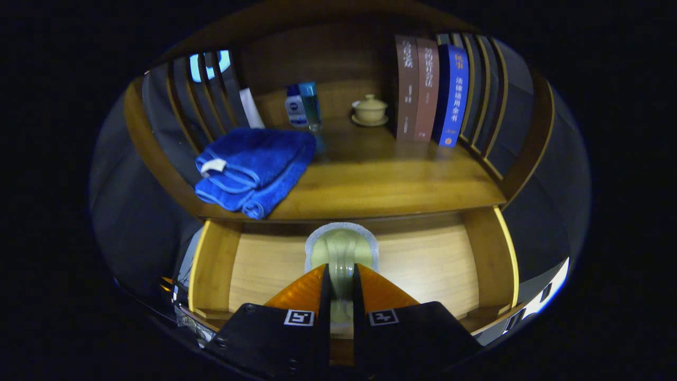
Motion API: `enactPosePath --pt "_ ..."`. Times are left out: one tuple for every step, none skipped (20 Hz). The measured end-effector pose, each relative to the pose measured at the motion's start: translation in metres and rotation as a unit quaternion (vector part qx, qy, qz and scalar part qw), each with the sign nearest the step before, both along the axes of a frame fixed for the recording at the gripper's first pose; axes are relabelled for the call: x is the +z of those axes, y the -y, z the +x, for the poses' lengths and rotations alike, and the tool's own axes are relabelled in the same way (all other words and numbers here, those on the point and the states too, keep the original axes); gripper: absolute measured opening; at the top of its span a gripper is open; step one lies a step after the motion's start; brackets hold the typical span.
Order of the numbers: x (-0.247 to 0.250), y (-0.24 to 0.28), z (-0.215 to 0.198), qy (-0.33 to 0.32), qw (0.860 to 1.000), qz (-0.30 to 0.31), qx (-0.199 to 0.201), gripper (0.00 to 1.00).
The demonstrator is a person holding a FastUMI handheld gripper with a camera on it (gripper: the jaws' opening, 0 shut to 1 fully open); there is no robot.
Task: Pull open the drawer, take out the items inside it, and place them on the countertop above the cabinet.
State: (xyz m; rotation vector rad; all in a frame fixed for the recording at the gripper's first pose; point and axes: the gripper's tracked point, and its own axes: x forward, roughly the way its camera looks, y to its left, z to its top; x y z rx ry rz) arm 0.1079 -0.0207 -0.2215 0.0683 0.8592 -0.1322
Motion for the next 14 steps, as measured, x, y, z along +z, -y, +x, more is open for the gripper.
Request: enactPosePath --pt "0.009 0.001 0.012 0.016 1.0 -0.002 0.0 0.23" --pt "0.016 0.003 0.023 0.023 1.0 -0.004 0.0 0.23" --pt "0.021 0.003 0.036 0.028 1.0 0.002 -0.001 0.23" --pt "0.022 0.001 0.05 0.03 0.999 0.015 0.001 0.22" --pt "0.023 0.002 0.064 0.029 0.999 0.023 -0.002 0.23" --pt "0.023 0.004 0.078 0.027 0.999 0.024 -0.004 0.23" --pt "0.022 0.008 0.091 0.027 0.999 0.023 -0.007 0.23" --pt "0.024 0.012 0.104 0.028 0.999 0.02 -0.011 0.22" --pt "0.024 0.015 0.117 0.03 0.999 0.018 -0.012 0.23" --pt "0.024 0.017 0.131 0.033 0.999 0.018 -0.012 0.23" --pt "0.024 0.019 0.144 0.033 0.999 0.017 -0.013 0.22" --pt "0.023 0.021 0.154 0.028 0.999 0.018 -0.015 0.22" --pt "0.018 0.021 0.163 0.022 0.999 0.023 -0.016 0.23" --pt "0.015 0.024 0.169 0.013 0.999 0.022 -0.02 0.23"
